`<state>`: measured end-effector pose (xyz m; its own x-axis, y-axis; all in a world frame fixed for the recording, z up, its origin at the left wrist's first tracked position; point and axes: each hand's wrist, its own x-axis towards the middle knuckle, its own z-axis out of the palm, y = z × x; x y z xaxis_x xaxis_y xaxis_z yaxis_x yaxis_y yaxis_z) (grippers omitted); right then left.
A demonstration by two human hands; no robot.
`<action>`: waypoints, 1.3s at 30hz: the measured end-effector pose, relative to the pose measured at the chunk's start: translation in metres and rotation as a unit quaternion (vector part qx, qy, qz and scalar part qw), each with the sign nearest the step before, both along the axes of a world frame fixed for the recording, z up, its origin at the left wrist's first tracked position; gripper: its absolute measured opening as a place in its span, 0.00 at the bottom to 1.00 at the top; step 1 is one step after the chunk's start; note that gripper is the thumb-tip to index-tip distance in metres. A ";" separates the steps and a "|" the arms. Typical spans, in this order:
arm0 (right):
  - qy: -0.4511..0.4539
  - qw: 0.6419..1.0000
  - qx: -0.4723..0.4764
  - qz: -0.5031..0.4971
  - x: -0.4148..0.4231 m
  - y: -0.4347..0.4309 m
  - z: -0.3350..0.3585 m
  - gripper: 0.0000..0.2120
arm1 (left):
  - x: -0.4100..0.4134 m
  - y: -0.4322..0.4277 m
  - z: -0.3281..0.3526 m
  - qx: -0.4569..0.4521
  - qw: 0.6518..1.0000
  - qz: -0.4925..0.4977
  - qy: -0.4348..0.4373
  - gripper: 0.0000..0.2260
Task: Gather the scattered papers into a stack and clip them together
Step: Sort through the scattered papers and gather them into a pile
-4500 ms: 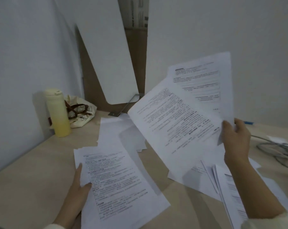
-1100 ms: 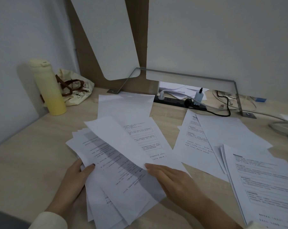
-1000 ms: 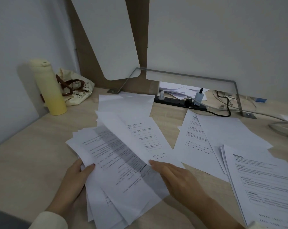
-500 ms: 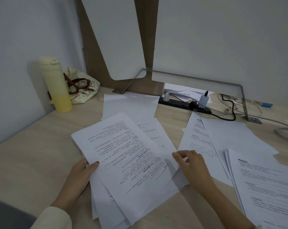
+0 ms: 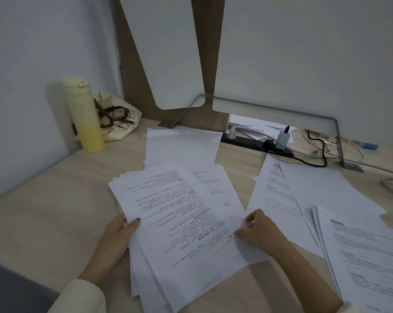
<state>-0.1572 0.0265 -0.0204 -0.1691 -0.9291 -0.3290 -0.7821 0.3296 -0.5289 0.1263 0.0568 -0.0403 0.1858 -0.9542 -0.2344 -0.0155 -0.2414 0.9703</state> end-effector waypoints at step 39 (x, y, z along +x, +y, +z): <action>0.076 0.873 -0.361 0.320 0.132 -0.121 0.031 0.18 | 0.013 -0.013 0.014 0.086 0.994 -0.073 -0.004 0.13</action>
<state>-0.0248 -0.0947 0.0105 0.4696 -0.8052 0.3621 -0.7635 -0.5763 -0.2913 0.1389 0.0442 -0.0263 0.0506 -0.9172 -0.3952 -0.0705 -0.3980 0.9147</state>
